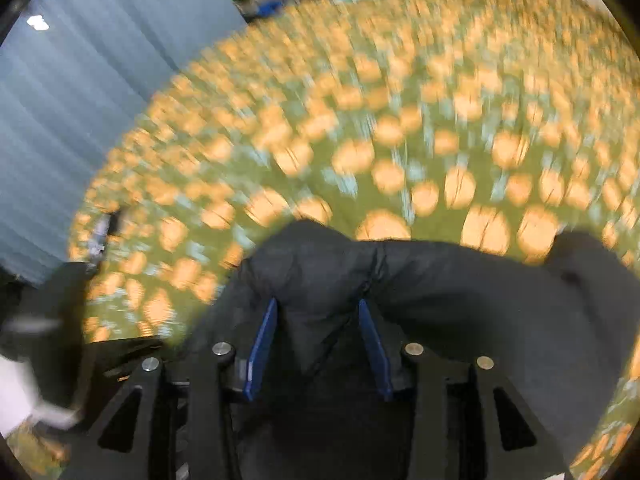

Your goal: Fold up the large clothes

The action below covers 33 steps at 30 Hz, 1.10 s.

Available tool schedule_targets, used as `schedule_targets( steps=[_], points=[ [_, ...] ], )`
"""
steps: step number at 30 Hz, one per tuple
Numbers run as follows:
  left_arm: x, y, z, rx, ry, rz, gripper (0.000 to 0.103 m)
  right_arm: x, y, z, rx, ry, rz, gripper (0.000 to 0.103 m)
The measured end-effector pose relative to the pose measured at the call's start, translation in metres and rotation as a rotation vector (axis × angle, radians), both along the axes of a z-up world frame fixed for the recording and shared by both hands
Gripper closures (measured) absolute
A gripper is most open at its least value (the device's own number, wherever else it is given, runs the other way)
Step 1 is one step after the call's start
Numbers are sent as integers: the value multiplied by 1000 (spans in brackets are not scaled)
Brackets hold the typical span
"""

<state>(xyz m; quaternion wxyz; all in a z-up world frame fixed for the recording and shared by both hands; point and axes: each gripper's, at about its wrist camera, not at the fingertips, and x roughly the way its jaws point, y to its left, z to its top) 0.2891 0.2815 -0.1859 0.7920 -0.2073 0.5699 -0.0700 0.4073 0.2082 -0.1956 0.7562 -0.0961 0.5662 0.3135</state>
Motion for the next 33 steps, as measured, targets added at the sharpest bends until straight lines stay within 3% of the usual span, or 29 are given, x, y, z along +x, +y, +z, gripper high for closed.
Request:
schedule_targets(
  steps=[6, 11, 15, 21, 26, 30, 33],
  points=[
    [1, 3, -9, -12, 12, 8, 41, -8, 13, -17, -133, -66, 25, 60],
    [-5, -1, -4, -14, -5, -8, 39, -29, -12, 10, -42, -107, 13, 60],
    [-5, -1, -3, -13, -7, -7, 39, -85, -53, 52, 20, -203, 95, 60],
    [-5, -3, 0, 2, -12, 2, 38, -187, -117, 71, 61, -257, 169, 60],
    [-7, -8, 5, 34, -20, 5, 38, -253, -141, 66, 91, -348, 141, 60],
    [-6, -9, 3, 32, -22, 10, 37, -247, -139, 43, 82, -351, 83, 60],
    [-9, -10, 3, 35, -32, 4, 36, -238, -139, 26, 80, -292, 71, 60]
  ],
)
